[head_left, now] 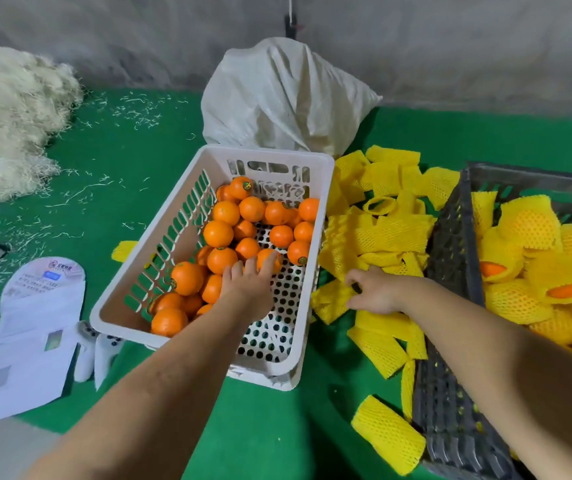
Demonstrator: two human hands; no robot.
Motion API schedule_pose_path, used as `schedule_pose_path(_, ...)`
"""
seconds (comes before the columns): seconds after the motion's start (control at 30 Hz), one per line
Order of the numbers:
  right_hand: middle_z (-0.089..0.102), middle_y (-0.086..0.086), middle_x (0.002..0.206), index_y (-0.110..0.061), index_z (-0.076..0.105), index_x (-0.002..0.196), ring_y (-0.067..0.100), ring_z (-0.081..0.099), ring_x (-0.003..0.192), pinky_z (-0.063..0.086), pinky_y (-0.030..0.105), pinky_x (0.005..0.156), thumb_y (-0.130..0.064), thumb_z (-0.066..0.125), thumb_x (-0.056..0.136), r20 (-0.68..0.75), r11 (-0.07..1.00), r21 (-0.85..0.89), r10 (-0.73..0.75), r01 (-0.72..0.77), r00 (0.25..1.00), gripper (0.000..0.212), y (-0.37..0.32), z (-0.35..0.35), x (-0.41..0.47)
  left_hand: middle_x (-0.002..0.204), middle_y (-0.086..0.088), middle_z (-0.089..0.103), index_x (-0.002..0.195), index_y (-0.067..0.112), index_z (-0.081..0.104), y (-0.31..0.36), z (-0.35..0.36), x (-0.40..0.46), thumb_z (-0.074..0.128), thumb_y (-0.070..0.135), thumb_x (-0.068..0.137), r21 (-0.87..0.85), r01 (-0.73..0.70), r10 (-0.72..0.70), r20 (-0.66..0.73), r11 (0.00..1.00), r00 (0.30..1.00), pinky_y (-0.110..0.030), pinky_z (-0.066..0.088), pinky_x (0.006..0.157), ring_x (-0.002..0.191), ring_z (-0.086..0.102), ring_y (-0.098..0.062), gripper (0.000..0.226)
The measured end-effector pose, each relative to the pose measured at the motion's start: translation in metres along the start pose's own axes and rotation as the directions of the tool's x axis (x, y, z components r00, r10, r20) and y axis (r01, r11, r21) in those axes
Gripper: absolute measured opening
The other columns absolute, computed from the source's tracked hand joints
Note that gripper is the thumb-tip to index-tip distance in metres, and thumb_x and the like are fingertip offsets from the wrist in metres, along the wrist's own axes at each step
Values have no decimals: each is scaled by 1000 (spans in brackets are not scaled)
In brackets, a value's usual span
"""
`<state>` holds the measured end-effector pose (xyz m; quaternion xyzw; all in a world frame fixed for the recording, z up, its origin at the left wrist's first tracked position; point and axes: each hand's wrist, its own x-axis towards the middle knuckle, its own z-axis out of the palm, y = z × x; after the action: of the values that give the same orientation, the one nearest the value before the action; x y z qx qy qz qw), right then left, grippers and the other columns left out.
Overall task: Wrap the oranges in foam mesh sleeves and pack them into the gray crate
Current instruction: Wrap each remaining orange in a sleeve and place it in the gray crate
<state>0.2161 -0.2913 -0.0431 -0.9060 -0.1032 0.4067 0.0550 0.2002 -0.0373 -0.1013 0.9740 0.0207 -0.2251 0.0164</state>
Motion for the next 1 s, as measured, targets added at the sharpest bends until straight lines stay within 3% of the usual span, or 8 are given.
schedule_pose_path(0.07, 15, 19, 168, -22, 45, 151, 37, 29, 149, 33, 41, 112, -42, 49, 105, 114, 981, -196, 20, 2, 993, 50, 0, 9, 3, 176, -7, -12, 166, 38, -9, -12, 8, 11, 61, 28, 103, 127, -20, 0, 156, 992, 988, -61, 10, 127, 159, 0, -48, 95)
schedule_pose_path(0.17, 16, 3, 171, -30, 28, 161, 30, 19, 155, 23, 43, 120, -53, 44, 104, 373, 860, -502, 117, 95, 920, 64, -2, 23, 2, 173, -3, -23, 167, 37, 1, -15, 27, 13, 69, 22, 97, 231, -21, -42, 265, 973, 963, -62, 9, 126, 157, -9, -50, 98)
schedule_pose_path(0.27, 17, 0, 170, -29, 25, 162, 28, 20, 154, 25, 39, 119, -50, 44, 105, 439, 835, -522, 87, 175, 894, 63, -6, 23, 1, 173, -10, -6, 167, 33, 2, -13, 26, 20, 69, 23, 97, 234, 28, -66, 156, 972, 985, -55, 22, 124, 155, 6, -48, 97)
schedule_pose_path(0.37, 21, -1, 169, -27, 26, 162, 27, 24, 152, 29, 36, 116, -46, 44, 107, 472, 824, -519, 54, 228, 880, 61, -8, 30, 5, 173, -17, -19, 168, 30, 6, -19, 14, 30, 67, 16, 98, 296, 5, -79, 237, 955, 968, -57, 23, 124, 156, -1, -51, 94)
schedule_pose_path(0.6, 30, 0, 166, -28, 34, 159, 33, 36, 147, 39, 45, 115, -53, 51, 100, 427, 854, -501, 101, 142, 899, 66, -8, 42, 18, 149, -11, 33, 156, 26, 34, -19, 22, 35, 53, 25, 106, 443, -17, 24, -9, 896, 1000, -43, 32, 114, 137, 32, -35, 54)
schedule_pose_path(0.73, 47, 10, 155, -10, 45, 151, 35, 51, 134, 44, 38, 91, -43, 47, 104, 323, 849, -523, 113, 77, 940, 57, 2, 41, 25, 159, -7, 38, 159, 28, 29, -19, 20, 39, 51, 28, 108, 382, -23, 2, 53, 924, 999, -44, 32, 118, 146, 32, -36, 55)
schedule_pose_path(0.9, 44, 10, 155, -21, 48, 151, 34, 36, 147, 36, 50, 116, -40, 53, 99, 325, 863, -499, 102, 79, 940, 55, 10, 44, 38, 143, -14, 40, 149, 18, 42, -6, 4, 24, 55, 32, 107, 111, 119, -117, -21, 987, 993, -43, 49, 98, 126, 52, -38, 47)
schedule_pose_path(1.0, 37, 3, 163, -24, 44, 154, 34, 41, 143, 42, 48, 109, -48, 58, 97, 378, 812, -574, 144, 109, 914, 64, 8, 49, 36, 136, -12, 39, 147, 20, 45, 1, -15, 10, 66, 43, 99, -215, 112, -122, -35, 970, 992, -44, 58, 79, 106, 62, -36, 58)
